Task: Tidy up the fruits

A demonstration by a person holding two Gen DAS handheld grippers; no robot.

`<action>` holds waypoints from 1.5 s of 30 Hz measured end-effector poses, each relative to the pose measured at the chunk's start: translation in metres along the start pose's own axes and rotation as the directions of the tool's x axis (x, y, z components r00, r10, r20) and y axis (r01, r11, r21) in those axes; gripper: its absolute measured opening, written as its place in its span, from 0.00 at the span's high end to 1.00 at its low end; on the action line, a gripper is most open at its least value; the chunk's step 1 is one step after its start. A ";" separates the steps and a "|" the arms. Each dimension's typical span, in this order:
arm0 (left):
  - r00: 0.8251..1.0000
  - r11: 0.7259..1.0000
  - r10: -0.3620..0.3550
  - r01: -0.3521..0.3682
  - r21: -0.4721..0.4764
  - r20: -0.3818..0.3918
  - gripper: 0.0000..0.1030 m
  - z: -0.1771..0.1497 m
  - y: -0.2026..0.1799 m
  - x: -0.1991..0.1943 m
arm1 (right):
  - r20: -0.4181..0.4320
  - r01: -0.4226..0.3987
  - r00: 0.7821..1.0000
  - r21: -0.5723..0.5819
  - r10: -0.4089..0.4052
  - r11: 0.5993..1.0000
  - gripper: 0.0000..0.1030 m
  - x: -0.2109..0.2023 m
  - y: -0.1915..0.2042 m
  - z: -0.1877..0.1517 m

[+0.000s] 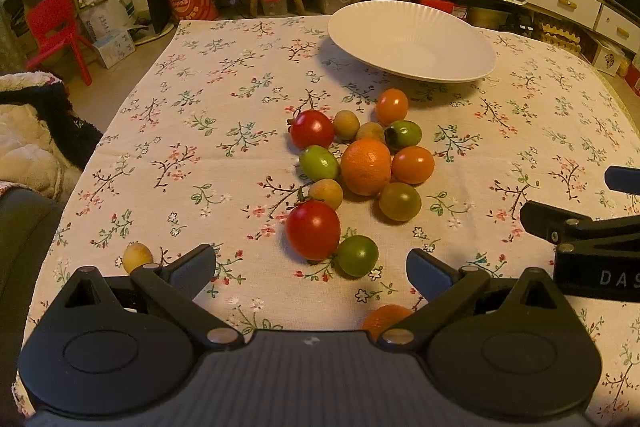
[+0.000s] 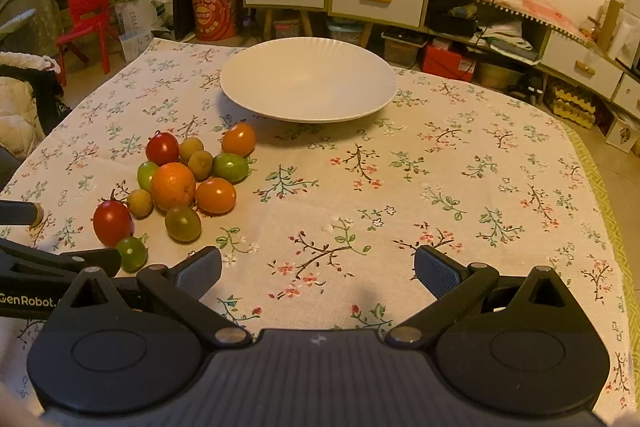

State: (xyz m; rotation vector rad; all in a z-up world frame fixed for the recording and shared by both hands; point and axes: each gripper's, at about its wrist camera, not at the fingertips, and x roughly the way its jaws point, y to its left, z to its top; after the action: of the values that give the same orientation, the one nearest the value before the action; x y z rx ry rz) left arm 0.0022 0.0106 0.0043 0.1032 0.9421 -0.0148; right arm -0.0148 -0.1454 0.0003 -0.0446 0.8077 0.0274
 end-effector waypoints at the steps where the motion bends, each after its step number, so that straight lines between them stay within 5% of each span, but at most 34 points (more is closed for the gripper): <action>1: 1.000 1.000 0.000 0.000 0.001 0.000 0.07 0.000 0.000 0.000 | 0.000 -0.001 1.000 0.001 0.001 1.000 0.00 0.000 0.000 0.000; 32: 1.000 1.000 0.013 -0.013 0.000 0.011 0.07 0.000 0.004 -0.002 | 0.008 0.000 1.000 -0.008 0.000 1.000 0.00 0.000 0.003 0.001; 45: 0.994 0.996 0.033 -0.042 0.080 0.108 0.07 0.004 0.007 -0.011 | 0.021 -0.029 0.999 -0.021 0.030 0.999 0.00 0.002 0.002 -0.001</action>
State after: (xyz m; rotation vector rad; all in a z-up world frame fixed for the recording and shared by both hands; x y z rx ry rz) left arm -0.0004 0.0164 0.0159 0.1945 0.8324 -0.0243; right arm -0.0147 -0.1430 -0.0018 -0.0520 0.7865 0.0639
